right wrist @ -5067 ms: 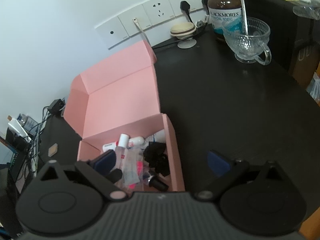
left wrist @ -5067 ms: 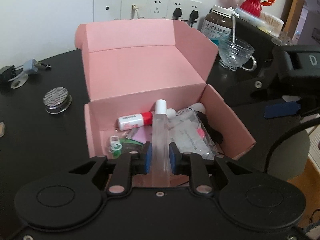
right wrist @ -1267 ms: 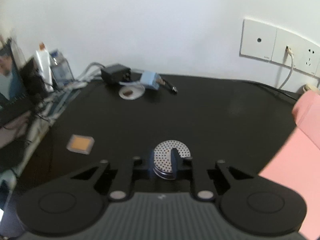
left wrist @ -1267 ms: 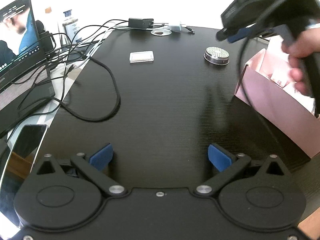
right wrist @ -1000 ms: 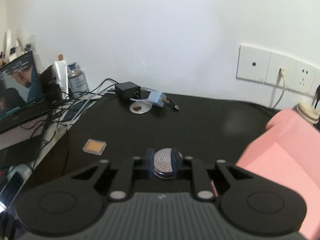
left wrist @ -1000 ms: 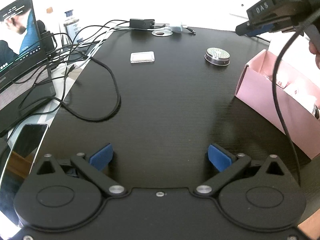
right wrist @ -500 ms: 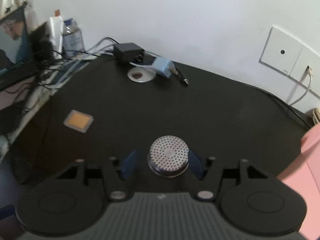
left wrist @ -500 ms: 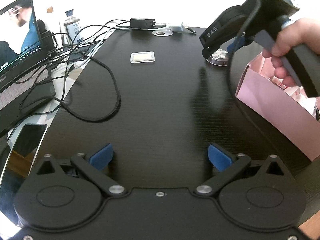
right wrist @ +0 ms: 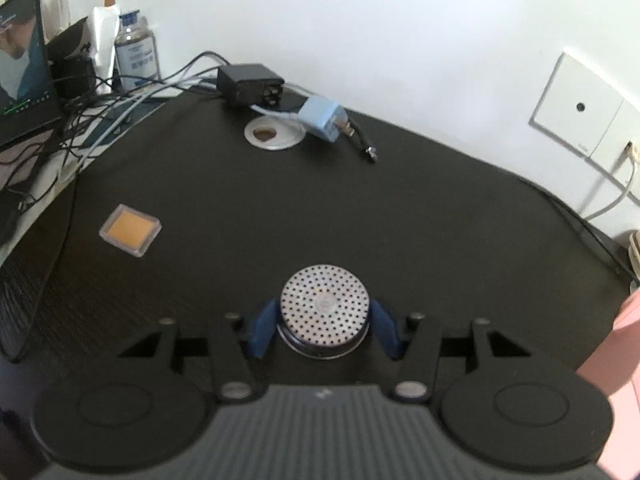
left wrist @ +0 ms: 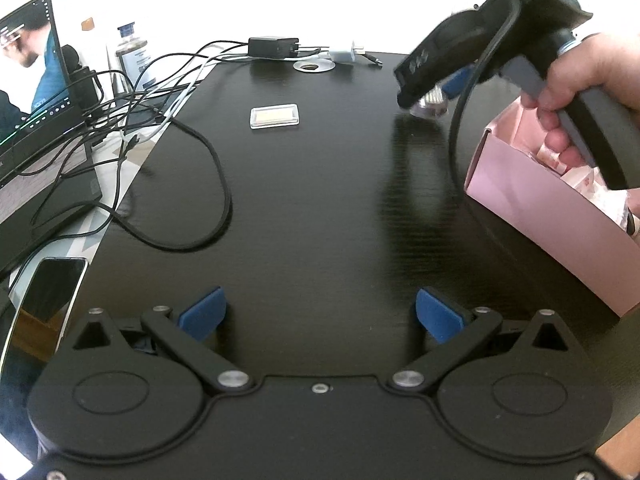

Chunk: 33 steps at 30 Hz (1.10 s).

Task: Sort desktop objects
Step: 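Carry the metal tin with the right gripper into the pink box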

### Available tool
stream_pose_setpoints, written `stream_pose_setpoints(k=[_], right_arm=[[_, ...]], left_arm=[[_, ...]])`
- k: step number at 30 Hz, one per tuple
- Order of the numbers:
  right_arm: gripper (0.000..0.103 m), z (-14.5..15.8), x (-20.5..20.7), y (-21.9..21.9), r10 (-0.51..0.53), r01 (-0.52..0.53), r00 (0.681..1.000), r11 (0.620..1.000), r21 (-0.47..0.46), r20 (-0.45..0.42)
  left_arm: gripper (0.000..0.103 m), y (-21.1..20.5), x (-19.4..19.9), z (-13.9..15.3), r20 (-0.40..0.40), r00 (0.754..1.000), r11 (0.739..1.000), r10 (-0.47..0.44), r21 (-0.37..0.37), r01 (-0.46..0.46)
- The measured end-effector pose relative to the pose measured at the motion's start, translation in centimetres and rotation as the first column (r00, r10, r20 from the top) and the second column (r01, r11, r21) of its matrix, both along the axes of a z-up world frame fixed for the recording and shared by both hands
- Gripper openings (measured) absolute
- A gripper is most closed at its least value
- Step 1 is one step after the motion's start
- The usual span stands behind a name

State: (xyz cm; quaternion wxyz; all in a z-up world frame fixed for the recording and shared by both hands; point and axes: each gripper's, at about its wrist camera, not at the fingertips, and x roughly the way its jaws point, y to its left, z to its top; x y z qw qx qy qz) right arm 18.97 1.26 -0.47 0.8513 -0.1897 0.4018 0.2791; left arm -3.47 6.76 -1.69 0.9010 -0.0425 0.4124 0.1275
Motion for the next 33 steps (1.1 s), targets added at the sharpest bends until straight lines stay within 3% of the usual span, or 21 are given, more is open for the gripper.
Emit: stream_pose_setpoints(k=[10,14,20,29,33], right_arm=[[0.051,7.1,-2.6,-6.7,0.049,-0.059,0.998,0.975,0.214,0.048],[0.051,8.5,-3.7,-10.7,0.072,-0.078,0.997,0.976,0.205,0.038],[0.051,6.5,-6.3,-13.5,0.067,-0.060,0.997,0.985,0.162,-0.038],[0.051,2.8,-6.3,-11.8,-0.069,0.079,0.995,0.986,0.146,-0.069],[0.051,1.8,-6.1,-11.5,-0.071,0.081,0.994,0.988,0.130,-0.081]], left_arm=[[0.103,0.0,0.0,0.0,0.005,1.000,1.000,0.001,0.001,-0.001],[0.103,0.0,0.1,0.0,0.007,1.000,1.000,0.001,0.001,-0.001],[0.103,0.0,0.3,0.0,0.004,1.000,1.000,-0.003,0.000,0.003],[0.103,-0.1,0.4,0.0,0.002,1.000,1.000,-0.001,0.000,0.001],[0.103,0.0,0.4,0.0,0.002,1.000,1.000,-0.003,0.000,0.003]])
